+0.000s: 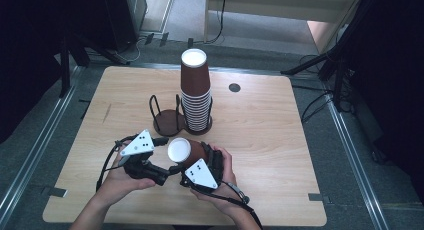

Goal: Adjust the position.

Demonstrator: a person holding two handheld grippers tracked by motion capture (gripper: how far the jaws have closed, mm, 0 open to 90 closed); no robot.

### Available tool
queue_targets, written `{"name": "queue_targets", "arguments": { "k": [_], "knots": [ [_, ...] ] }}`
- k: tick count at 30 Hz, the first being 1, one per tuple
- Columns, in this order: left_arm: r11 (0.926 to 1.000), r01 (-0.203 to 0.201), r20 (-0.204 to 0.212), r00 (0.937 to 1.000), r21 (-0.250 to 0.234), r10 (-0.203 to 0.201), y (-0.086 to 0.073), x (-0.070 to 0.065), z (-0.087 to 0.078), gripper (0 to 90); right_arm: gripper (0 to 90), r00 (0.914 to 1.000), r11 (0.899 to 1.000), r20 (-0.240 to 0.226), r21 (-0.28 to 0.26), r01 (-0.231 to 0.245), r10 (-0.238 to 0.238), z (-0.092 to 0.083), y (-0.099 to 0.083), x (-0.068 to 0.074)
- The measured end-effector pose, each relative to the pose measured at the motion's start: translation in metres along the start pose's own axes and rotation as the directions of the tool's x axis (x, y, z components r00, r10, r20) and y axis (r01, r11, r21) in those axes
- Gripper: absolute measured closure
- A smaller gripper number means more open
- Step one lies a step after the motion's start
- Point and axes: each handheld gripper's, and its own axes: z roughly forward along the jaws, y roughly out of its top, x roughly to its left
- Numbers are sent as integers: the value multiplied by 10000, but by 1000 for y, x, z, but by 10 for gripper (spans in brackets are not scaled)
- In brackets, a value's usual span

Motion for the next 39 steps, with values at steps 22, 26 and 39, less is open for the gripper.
{"name": "queue_targets", "arguments": {
  "k": [22, 26, 39],
  "knots": [
    [9964, -395, -69, 9992, 754, 401, 1, -8, 4, 137, 118, 9929, 9942, -534, -210, 1053, -1063, -1, 0, 13],
    [9885, -697, -226, 9971, 1339, 733, 1, -11, 8, 141, 117, 9883, 9904, -646, -114, 1377, -1381, 0, -2, 16],
    [9829, -812, -356, 9955, 1650, 882, 1, -13, 8, 202, 110, 9843, 9874, -788, -60, 1581, -1581, 1, -3, 18]
  ]
}}
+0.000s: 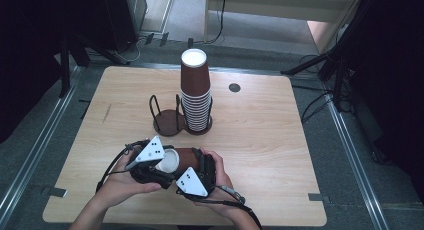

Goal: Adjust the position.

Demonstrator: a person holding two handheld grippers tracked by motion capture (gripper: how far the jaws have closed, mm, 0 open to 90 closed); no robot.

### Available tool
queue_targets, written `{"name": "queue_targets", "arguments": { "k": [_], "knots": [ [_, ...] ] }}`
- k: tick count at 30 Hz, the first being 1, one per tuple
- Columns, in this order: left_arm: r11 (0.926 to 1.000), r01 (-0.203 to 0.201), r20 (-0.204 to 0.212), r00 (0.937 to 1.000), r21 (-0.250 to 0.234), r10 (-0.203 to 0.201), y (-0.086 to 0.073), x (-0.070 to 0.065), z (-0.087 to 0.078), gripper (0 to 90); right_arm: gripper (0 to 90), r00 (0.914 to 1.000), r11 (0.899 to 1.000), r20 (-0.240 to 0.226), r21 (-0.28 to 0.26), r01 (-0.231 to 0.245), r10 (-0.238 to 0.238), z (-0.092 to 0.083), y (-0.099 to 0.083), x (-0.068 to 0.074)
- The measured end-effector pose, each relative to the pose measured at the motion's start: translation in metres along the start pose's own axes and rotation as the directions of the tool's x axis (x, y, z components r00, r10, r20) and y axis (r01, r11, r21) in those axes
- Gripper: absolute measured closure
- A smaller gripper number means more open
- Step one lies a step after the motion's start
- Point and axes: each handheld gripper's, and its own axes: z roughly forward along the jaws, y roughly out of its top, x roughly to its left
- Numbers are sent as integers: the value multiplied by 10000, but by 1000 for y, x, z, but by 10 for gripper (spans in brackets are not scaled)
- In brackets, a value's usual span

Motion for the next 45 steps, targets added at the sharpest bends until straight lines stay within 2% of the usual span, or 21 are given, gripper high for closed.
{"name": "queue_targets", "arguments": {
  "k": [1, 4, 9, 12, 17, 19, 25, 29, 31, 32, 38, 39, 45],
  "knots": [
    [10000, 46, 101, 9999, -77, -45, 0, 1, -1, 205, 101, 9999, 9999, -33, -10, -105, 104, 0, 0, 0],
    [9999, 86, 222, 9997, -104, -83, -1, 2, -1, 213, 86, 10000, 10000, -36, -93, -25, 24, -1, 0, -1],
    [9998, 206, 278, 9994, -21, -206, -1, 2, -1, 221, 62, 9999, 9999, -105, 106, 12, -11, -2, 0, -1],
    [9998, 188, 284, 9994, -40, -187, -1, 3, -1, 224, 7, 9996, 9998, -243, 88, -173, 175, -3, 0, -3],
    [9979, 385, 370, 9986, -514, -366, -3, 5, -2, 225, 0, 9987, 9990, -279, -124, -421, 417, -8, 2, -9],
    [9976, 390, 208, 9991, -567, -378, -4, 6, -2, 225, 0, 9991, 9991, -216, -229, -369, 364, -9, 3, -11],
    [9948, 565, 81, 9984, -842, -560, -6, 8, -3, 224, 0, 9989, 9982, -187, -416, -442, 435, -14, 6, -14],
    [9879, 573, -275, 9977, -1441, -618, -6, 9, -7, 223, 0, 9987, 9968, -157, -627, -490, 481, -19, 11, -17],
    [9861, 596, -392, 9970, -1549, -664, -6, 10, -8, 223, 0, 9985, 9964, -126, -662, -537, 530, -19, 12, -18],
    [9827, 659, -549, 9956, -1730, -764, -7, 12, -10, 223, 0, 9984, 9956, -208, -770, -535, 520, -22, 14, -19],
    [9719, 909, -873, 9899, -2173, -1121, -9, 18, -14, 223, 0, 9971, 9940, -448, -882, -645, 608, -24, 16, -20],
    [9719, 909, -873, 9899, -2173, -1121, -9, 18, -14, 223, 0, 9971, 9940, -448, -882, -645, 608, -24, 16, -20],
    [9566, 1082, -1054, 9844, -2706, -1411, -10, 22, -20, 224, 0, 9958, 9933, -588, -871, -759, 709, -24, 16, -18]
  ]
}}
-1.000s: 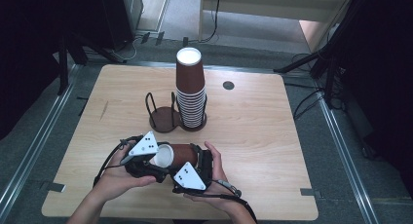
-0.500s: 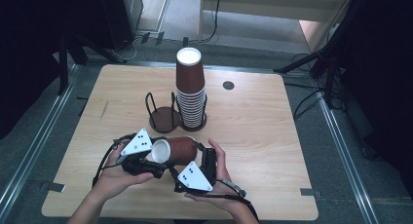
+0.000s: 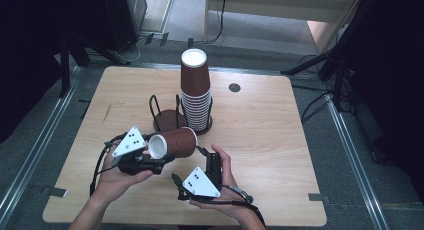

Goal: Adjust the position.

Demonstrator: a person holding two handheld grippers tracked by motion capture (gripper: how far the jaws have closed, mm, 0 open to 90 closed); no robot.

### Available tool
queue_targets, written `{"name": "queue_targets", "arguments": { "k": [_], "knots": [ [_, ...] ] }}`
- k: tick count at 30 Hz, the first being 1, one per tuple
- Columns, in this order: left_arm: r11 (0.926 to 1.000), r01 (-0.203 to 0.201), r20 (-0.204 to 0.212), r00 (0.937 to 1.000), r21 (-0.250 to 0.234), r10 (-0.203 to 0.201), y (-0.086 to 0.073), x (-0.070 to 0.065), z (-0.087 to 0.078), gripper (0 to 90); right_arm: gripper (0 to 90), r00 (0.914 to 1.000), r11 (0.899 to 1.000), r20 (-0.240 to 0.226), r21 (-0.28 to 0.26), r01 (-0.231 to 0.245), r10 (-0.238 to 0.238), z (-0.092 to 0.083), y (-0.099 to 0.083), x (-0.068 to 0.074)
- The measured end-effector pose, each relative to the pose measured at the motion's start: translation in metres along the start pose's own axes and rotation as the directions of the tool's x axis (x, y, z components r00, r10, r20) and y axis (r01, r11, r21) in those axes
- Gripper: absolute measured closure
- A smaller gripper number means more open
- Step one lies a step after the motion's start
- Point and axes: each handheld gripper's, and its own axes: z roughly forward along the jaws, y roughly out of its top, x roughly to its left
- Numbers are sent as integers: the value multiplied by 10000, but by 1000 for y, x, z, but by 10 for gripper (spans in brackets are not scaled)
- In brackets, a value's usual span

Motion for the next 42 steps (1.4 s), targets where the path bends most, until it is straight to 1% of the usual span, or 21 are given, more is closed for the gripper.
{"name": "queue_targets", "arguments": {
  "k": [3, 4, 5, 8, 10, 12, 14, 17, 21, 22, 23, 24, 26, 31, 33, 34, 37, 38, 39, 41, 42],
  "knots": [
    [9994, 58, -45, 10000, -331, -60, 1, 1, -3, 224, 0, 10000, 9999, -20, 58, -83, 83, 1, -1, 1],
    [9994, 58, -45, 10000, -331, -60, 1, 1, -3, 224, 0, 10000, 9999, -20, 58, -83, 83, 1, -1, 1],
    [9987, 100, -109, 9999, -508, -105, 2, 2, -5, 224, 0, 9996, 9995, 3, 115, -279, 279, 2, -1, 1],
    [9964, 173, -81, 9998, -825, -180, 2, 3, -7, 224, 0, 9984, 9983, 25, 162, -560, 560, 3, -1, 0],
    [9948, 81, -278, 9996, -1015, -110, 1, 3, -8, 223, 0, 9964, 9962, 58, 207, -850, 849, 3, -2, -2],
    [9921, 68, -460, 9989, -1250, -126, 1, 3, -9, 223, 0, 9922, 9920, 92, 205, -1247, 1245, 3, -2, -4],
    [9888, 189, -450, 9987, -1483, -259, 0, 4, -9, 223, 0, 9856, 9854, 103, 182, -1691, 1690, 3, -2, -6],
    [9814, 213, -575, 9978, -1906, -328, -2, 5, -10, 222, 0, 9787, 9788, 136, 29, -2048, 2047, 2, -3, -10],
    [9798, 330, -544, 9975, -1973, -446, -3, 7, -10, 221, 4, 9668, 9672, 284, 18, -2542, 2540, 2, -5, -13],
    [9798, 330, -544, 9975, -1973, -446, -3, 7, -10, 221, 4, 9668, 9672, 284, 18, -2542, 2540, 2, -5, -13],
    [9793, 365, -537, 9974, -1989, -481, -4, 7, -9, 221, 15, 9607, 9614, 357, -30, -2752, 2752, 1, -5, -15],
    [9793, 365, -537, 9974, -1989, -481, -4, 7, -9, 221, 15, 9607, 9614, 357, -30, -2752, 2752, 1, -5, -15],
    [9751, 429, -601, 9965, -2178, -573, -6, 7, -8, 221, 55, 9480, 9508, 721, -168, -3095, 3098, 1, -5, -17],
    [9673, 501, -647, 9956, -2485, -682, -9, 9, -7, 221, 67, 9225, 9261, 836, -198, -3766, 3769, 0, -5, -20],
    [9656, 525, -646, 9954, -2546, -712, -10, 10, -6, 221, 67, 9090, 9128, 846, -186, -4081, 4081, -1, -5, -22],
    [9645, 554, -601, 9955, -2583, -733, -10, 10, -5, 221, 67, 9002, 9039, 841, -207, -4272, 4274, -2, -5, -23],
    [9628, 587, -535, 9957, -2638, -754, -12, 9, -4, 221, 69, 8668, 8703, 788, -268, -4918, 4923, -4, -5, -27],
    [9620, 575, -528, 9958, -2669, -742, -12, 9, -3, 221, 65, 8586, 8626, 858, -238, -5054, 5054, -5, -4, -28],
    [9610, 592, -513, 9958, -2702, -758, -13, 9, -2, 221, 57, 8550, 8594, 926, -188, -5109, 5103, -5, -3, -29],
    [9595, 583, -545, 9956, -2755, -762, -14, 8, -1, 221, 12, 8537, 8583, 991, -85, -5131, 5113, -6, -2, -30],
    [9587, 571, -582, 9954, -2786, -762, -14, 8, 0, 221, 0, 8434, 8473, 969, 14, -5311, 5285, -7, -1, -30]
  ]
}}
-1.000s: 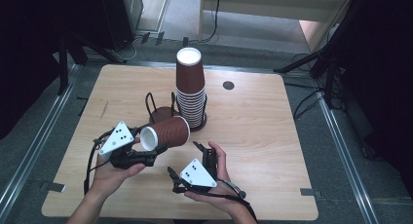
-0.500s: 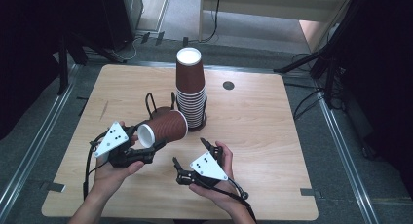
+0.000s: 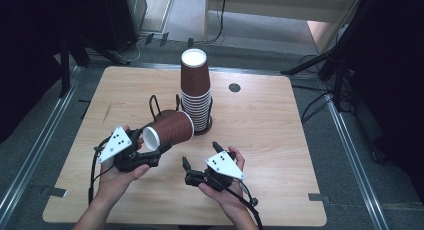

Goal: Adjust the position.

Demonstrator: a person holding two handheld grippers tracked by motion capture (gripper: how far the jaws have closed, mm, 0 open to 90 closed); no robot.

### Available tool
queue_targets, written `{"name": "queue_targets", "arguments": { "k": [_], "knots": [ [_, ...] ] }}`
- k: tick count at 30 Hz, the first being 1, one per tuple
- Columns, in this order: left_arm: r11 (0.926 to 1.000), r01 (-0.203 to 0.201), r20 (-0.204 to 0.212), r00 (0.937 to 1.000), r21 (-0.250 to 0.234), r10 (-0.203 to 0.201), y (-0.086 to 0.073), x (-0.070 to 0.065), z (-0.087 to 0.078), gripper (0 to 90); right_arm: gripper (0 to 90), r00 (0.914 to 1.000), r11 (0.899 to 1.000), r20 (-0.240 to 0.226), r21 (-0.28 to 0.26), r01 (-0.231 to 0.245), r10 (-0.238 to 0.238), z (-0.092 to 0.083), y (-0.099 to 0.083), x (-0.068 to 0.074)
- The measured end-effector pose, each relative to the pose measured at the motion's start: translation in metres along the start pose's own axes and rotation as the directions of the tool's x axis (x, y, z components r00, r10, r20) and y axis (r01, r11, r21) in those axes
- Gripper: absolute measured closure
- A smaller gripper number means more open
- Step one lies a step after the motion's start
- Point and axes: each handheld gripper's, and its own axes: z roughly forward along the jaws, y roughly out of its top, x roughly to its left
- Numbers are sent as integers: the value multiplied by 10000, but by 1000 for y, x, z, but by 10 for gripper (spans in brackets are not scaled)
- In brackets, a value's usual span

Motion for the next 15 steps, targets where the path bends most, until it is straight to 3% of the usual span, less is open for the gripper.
{"name": "queue_targets", "arguments": {
  "k": [4, 9, 12, 15],
  "knots": [
    [9999, 2, -19, 10000, -151, -2, -2, -1, 0, 221, 0, 9964, 9964, 76, -63, -842, 843, -3, 3, -4],
    [9994, 64, -53, 10000, -353, -66, -4, -2, 2, 221, 0, 9847, 9846, 36, -106, -1743, 1744, -2, 6, -8],
    [9993, 14, -86, 10000, -384, -17, -5, -3, 3, 222, 0, 9689, 9690, 197, -192, -2463, 2466, -1, 9, -11],
    [9991, -7, -63, 10000, -435, 4, -6, -5, 4, 222, 3, 9382, 9383, 244, -313, -3445, 3453, -2, 13, -13]
  ]
}}
